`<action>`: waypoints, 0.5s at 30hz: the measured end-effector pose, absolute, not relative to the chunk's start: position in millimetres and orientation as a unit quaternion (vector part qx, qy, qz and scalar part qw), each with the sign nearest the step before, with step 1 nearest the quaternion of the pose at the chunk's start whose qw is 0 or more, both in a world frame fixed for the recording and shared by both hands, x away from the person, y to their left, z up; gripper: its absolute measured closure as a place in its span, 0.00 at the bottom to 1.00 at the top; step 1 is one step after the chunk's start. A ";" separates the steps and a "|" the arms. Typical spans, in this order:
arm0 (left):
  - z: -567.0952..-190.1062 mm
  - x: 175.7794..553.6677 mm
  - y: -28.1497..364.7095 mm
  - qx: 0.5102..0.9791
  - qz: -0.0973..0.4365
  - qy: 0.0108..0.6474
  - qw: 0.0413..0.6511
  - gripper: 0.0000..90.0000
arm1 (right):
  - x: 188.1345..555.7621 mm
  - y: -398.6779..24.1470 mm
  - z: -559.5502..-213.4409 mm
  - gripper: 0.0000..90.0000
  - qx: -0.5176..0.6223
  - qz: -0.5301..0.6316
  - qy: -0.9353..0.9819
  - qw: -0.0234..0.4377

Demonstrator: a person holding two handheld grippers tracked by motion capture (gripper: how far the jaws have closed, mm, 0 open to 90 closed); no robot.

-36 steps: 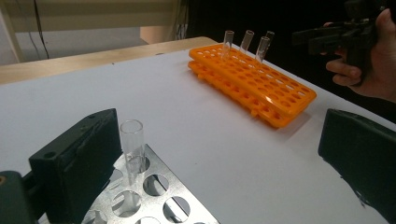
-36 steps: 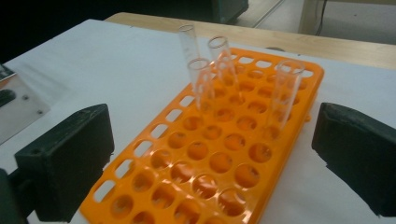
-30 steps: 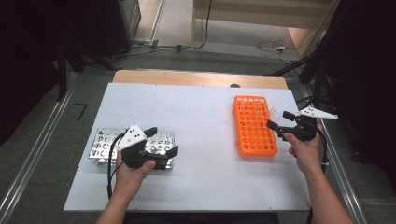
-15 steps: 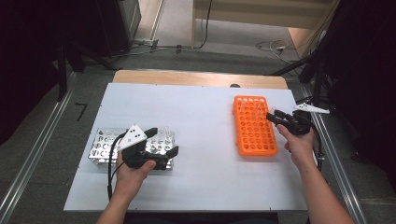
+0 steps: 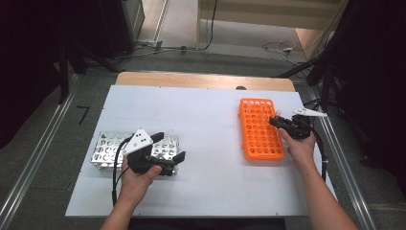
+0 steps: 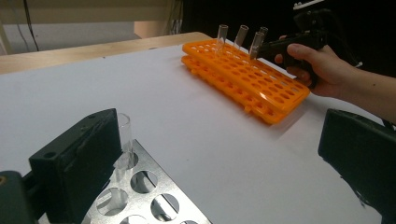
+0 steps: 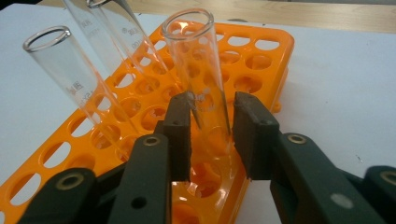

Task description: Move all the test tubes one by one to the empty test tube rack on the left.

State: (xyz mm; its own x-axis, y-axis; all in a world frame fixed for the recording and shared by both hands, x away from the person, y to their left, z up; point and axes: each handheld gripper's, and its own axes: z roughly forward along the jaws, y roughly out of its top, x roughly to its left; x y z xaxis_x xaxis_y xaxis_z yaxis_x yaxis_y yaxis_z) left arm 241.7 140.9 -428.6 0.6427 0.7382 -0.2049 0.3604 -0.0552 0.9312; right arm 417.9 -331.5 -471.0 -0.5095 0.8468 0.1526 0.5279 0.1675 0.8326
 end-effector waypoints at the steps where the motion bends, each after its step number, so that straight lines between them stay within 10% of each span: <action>1: -428.5 241.7 141.2 0.707 0.166 0.389 0.567 0.00 | 417.3 -331.1 -471.5 0.76 0.463 0.450 0.742 0.182; 15: -428.6 241.8 139.9 0.708 0.167 0.388 0.566 0.00 | 413.1 -333.1 -464.6 0.82 0.463 0.450 0.737 0.200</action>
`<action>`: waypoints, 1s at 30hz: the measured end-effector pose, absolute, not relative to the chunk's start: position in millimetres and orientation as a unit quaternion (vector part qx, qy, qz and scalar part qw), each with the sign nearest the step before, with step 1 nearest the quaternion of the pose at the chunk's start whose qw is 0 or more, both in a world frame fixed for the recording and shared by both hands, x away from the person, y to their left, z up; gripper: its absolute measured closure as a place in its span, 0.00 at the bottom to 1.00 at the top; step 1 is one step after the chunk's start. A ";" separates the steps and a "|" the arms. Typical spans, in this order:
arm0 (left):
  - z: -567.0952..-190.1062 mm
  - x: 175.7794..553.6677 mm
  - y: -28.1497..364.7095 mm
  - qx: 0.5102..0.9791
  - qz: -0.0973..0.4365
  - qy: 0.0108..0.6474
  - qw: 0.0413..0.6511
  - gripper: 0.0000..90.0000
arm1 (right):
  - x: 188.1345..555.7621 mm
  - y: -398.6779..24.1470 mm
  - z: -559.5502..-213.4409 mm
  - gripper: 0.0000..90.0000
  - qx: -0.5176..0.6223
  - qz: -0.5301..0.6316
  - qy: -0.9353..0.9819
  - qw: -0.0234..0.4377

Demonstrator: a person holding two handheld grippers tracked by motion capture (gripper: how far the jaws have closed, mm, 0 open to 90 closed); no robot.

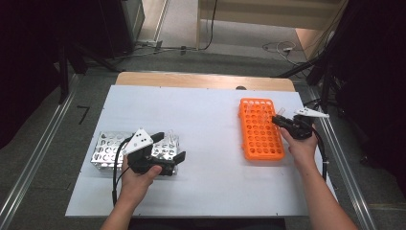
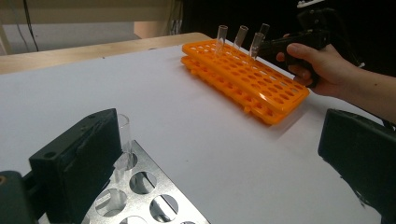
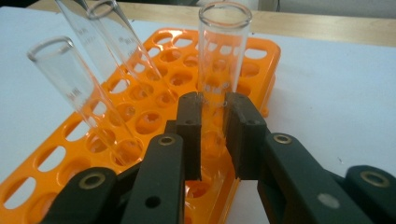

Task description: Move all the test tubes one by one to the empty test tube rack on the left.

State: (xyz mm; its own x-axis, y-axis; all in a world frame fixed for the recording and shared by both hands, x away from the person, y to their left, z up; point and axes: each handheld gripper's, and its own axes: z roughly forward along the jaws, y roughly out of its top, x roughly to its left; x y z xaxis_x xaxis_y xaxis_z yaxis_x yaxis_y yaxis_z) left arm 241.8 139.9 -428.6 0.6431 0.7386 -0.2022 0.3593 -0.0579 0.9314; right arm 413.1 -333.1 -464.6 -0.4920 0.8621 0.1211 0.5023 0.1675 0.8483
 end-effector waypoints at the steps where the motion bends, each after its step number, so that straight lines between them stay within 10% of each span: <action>1: -428.5 241.6 139.6 0.709 0.167 0.387 0.565 0.00 | 411.9 -334.3 -460.7 0.83 0.460 0.456 0.735 0.204; 30: -426.3 239.8 134.9 0.712 0.172 0.384 0.563 0.00 | 351.7 -335.4 -406.1 0.83 0.411 0.495 0.739 0.198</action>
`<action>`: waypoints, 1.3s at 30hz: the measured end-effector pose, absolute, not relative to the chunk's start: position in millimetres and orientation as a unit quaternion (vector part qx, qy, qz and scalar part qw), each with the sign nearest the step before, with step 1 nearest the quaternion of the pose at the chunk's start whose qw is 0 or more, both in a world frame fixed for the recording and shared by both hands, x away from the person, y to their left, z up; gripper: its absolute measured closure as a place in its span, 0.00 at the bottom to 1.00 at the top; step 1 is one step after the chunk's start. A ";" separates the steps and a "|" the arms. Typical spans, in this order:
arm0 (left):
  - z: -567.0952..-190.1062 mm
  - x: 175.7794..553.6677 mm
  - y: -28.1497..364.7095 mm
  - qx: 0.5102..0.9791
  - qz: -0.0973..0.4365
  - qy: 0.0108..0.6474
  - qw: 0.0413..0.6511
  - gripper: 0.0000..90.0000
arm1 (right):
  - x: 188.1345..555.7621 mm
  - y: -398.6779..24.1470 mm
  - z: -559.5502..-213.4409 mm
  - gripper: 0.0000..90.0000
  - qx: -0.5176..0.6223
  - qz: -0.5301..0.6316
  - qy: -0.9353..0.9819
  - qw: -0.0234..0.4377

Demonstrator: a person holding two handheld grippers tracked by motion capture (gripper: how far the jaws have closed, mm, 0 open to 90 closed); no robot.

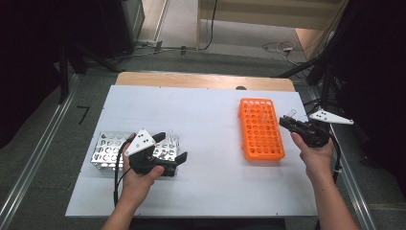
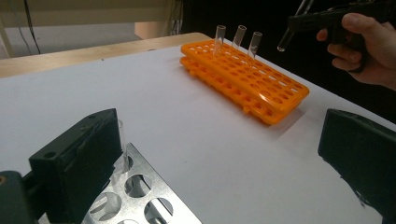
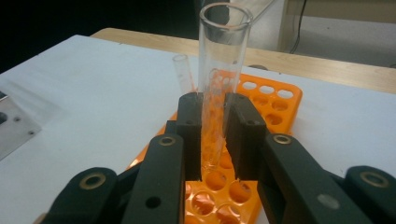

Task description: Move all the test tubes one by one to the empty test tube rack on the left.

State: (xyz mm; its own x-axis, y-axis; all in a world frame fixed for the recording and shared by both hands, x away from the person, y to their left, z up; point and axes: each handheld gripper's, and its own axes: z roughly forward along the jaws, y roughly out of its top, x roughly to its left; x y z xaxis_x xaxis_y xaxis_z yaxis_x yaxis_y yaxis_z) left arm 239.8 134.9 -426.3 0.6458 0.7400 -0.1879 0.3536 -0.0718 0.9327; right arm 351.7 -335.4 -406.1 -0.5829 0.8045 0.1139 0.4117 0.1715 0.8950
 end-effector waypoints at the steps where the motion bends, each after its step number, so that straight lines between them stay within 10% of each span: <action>1: -426.2 239.7 134.4 0.713 0.171 0.383 0.562 0.00 | 346.6 -334.0 -403.5 0.83 0.411 0.499 0.738 0.195; 39: -416.6 232.5 103.8 0.738 0.157 0.336 0.564 0.02 | 282.5 -216.1 -416.3 0.83 0.263 0.495 0.822 0.099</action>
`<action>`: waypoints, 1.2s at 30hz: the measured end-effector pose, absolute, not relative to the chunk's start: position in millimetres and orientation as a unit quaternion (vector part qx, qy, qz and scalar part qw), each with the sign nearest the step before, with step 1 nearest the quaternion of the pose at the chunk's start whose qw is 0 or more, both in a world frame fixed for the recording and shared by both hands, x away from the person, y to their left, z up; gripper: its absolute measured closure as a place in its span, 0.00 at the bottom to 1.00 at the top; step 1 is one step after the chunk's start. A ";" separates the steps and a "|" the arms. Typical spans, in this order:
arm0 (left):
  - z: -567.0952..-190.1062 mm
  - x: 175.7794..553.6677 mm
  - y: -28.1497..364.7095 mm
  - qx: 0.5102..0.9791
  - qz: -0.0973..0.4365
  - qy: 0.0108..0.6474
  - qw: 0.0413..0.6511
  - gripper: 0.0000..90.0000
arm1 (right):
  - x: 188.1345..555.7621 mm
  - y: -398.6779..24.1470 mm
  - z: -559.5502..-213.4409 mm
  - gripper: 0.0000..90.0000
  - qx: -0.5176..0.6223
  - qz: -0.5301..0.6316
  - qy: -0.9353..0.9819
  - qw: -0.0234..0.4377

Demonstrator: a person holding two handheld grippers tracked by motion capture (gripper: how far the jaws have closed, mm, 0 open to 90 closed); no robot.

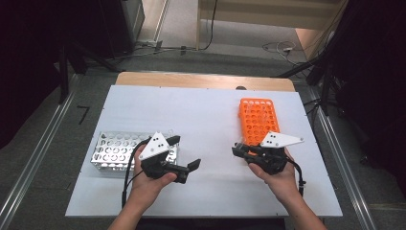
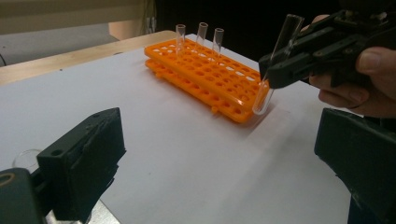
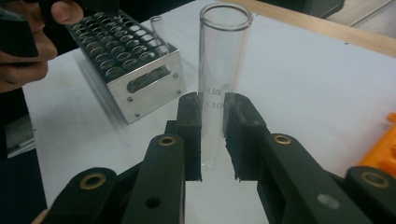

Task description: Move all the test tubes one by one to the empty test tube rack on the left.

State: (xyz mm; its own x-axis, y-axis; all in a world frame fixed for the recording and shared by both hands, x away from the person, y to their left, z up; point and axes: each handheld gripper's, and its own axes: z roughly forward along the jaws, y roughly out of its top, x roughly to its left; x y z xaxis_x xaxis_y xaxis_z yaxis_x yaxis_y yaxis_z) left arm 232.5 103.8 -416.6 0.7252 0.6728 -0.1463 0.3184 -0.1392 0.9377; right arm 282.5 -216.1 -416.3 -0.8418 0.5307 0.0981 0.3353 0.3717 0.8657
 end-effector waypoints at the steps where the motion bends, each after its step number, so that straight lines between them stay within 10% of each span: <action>1: -416.2 232.2 102.7 0.739 0.155 0.334 0.564 0.02 | 282.5 -216.1 -416.3 0.83 0.263 0.495 0.822 0.099; 17: -411.3 223.9 74.1 0.754 0.142 0.316 0.558 0.23 | 265.0 -177.2 -424.7 0.83 0.213 0.477 0.849 0.083; 36: -413.3 218.7 56.3 0.762 0.115 0.290 0.568 0.78 | 247.1 -151.8 -425.4 0.83 0.173 0.468 0.863 0.074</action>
State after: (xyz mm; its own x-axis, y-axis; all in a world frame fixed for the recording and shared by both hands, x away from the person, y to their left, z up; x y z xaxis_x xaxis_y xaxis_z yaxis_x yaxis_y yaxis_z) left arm 218.7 56.3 -413.3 0.8055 0.5721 -0.1545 0.3117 -0.1873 0.9315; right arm 247.1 -151.8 -425.4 -0.9293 0.3678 0.0334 0.2285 0.5015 0.8345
